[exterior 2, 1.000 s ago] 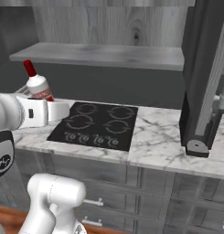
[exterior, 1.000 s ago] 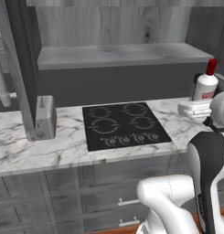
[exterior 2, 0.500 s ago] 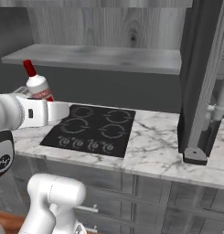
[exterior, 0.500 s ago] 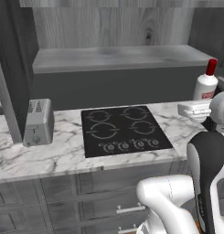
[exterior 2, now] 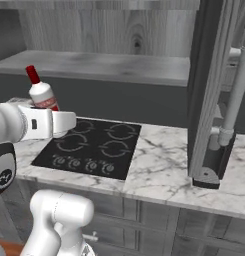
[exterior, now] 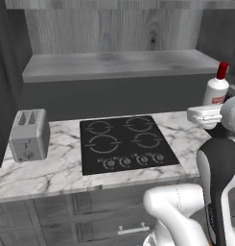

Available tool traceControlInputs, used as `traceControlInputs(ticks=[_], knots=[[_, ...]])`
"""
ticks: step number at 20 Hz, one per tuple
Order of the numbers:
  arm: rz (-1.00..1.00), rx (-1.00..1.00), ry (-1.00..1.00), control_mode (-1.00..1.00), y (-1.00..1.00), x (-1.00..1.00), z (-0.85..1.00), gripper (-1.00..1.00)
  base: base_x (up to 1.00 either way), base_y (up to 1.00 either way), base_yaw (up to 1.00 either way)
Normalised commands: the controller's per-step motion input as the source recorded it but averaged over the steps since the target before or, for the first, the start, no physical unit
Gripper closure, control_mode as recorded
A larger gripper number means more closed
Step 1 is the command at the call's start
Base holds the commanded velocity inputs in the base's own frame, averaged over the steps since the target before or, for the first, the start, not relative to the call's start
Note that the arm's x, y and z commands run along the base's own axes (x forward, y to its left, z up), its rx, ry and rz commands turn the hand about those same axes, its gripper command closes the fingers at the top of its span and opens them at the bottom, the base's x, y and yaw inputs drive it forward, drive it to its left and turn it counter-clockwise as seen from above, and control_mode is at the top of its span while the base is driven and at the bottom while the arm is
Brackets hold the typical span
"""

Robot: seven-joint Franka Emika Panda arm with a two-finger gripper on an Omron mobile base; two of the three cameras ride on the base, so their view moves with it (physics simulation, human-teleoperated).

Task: Sort all alcoholic drinks to one cabinet, and non-alcoholic drinks to the other.

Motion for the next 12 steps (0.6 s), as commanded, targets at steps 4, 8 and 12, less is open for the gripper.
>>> traceControlInputs(ticks=[4,8,12], knots=[[0.0,0.0,0.0,1.0,0.0,0.0,0.0,1.0,0.38,-0.28,0.0],[0.0,0.0,0.0,1.0,0.0,0.0,0.0,1.0,0.37,-0.25,0.0],[0.0,0.0,0.0,1.0,0.0,0.0,0.0,1.0,0.33,-0.23,0.0]])
